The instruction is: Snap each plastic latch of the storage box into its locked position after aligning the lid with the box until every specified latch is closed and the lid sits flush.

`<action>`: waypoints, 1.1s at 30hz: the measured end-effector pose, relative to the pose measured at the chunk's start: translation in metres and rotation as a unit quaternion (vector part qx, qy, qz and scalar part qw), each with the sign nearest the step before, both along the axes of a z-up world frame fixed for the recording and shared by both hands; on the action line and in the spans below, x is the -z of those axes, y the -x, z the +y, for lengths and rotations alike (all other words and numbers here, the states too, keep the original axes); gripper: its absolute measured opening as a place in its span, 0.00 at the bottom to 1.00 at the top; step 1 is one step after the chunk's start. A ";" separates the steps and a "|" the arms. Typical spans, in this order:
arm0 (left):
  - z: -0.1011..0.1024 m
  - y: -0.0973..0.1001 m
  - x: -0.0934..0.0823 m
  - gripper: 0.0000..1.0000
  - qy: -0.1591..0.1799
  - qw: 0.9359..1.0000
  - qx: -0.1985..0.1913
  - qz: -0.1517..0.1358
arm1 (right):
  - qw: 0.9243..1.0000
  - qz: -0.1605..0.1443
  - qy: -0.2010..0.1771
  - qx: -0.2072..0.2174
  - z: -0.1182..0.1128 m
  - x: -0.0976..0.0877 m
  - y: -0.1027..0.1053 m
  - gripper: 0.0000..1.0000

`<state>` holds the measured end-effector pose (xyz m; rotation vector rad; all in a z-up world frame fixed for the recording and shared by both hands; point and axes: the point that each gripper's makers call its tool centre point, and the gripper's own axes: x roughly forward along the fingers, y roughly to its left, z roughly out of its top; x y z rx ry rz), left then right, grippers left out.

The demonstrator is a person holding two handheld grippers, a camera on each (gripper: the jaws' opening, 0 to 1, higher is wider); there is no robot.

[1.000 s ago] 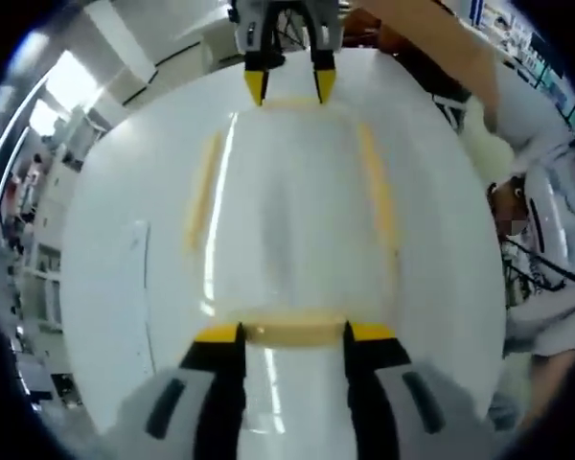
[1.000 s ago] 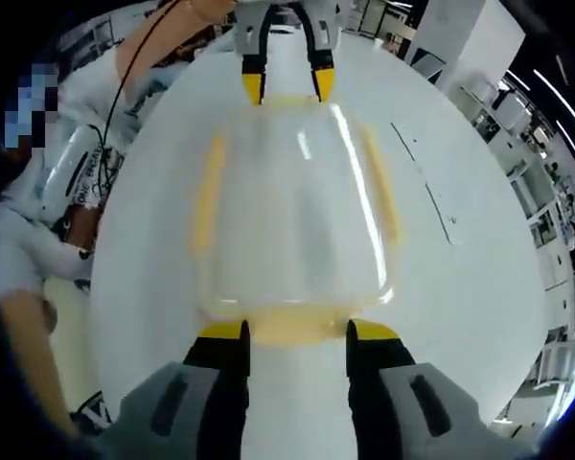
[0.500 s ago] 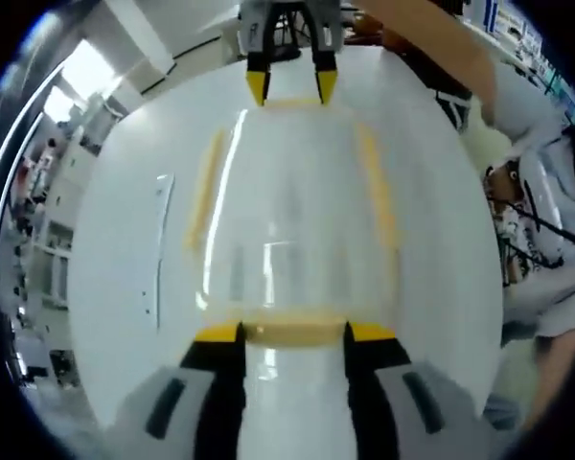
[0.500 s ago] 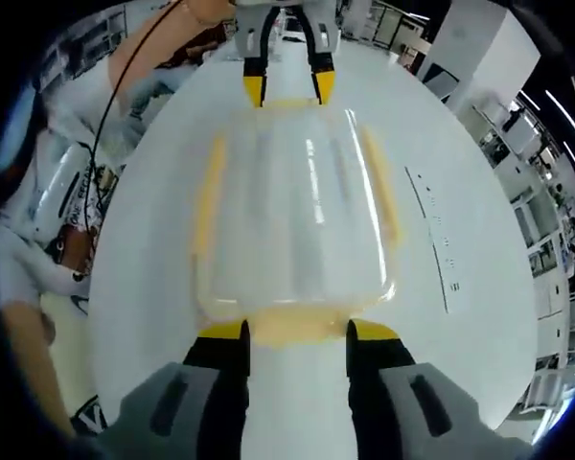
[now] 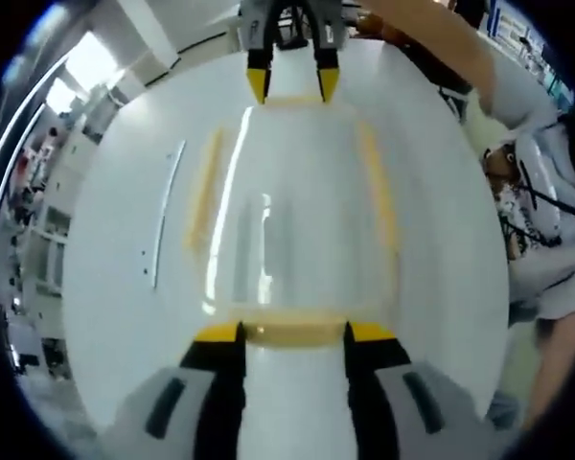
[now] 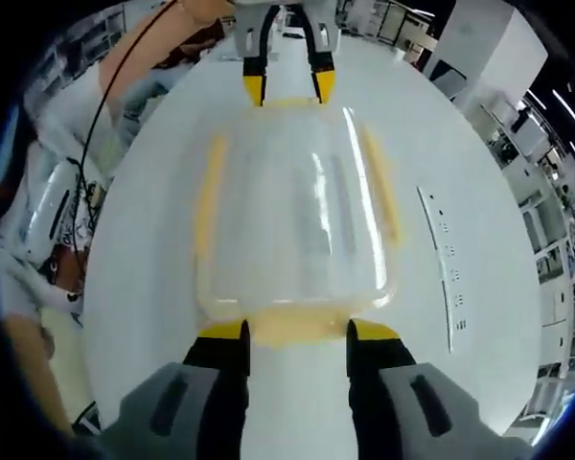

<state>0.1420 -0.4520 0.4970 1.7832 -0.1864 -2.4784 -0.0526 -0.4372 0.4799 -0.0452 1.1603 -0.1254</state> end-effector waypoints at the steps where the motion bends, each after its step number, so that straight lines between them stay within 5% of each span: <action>1: -0.001 -0.002 0.001 0.39 -0.001 1.000 -0.001 0.001 | 1.000 0.001 -0.001 0.000 -0.001 0.001 -0.002 0.39; 18: -0.022 -0.033 0.025 0.39 -0.015 1.000 -0.002 -0.016 | 0.999 -0.003 -0.032 0.001 -0.018 0.020 -0.036 0.39; 33: -0.021 -0.037 0.032 0.39 -0.019 1.000 0.001 -0.003 | 0.999 -0.015 -0.043 0.008 -0.012 0.029 -0.039 0.40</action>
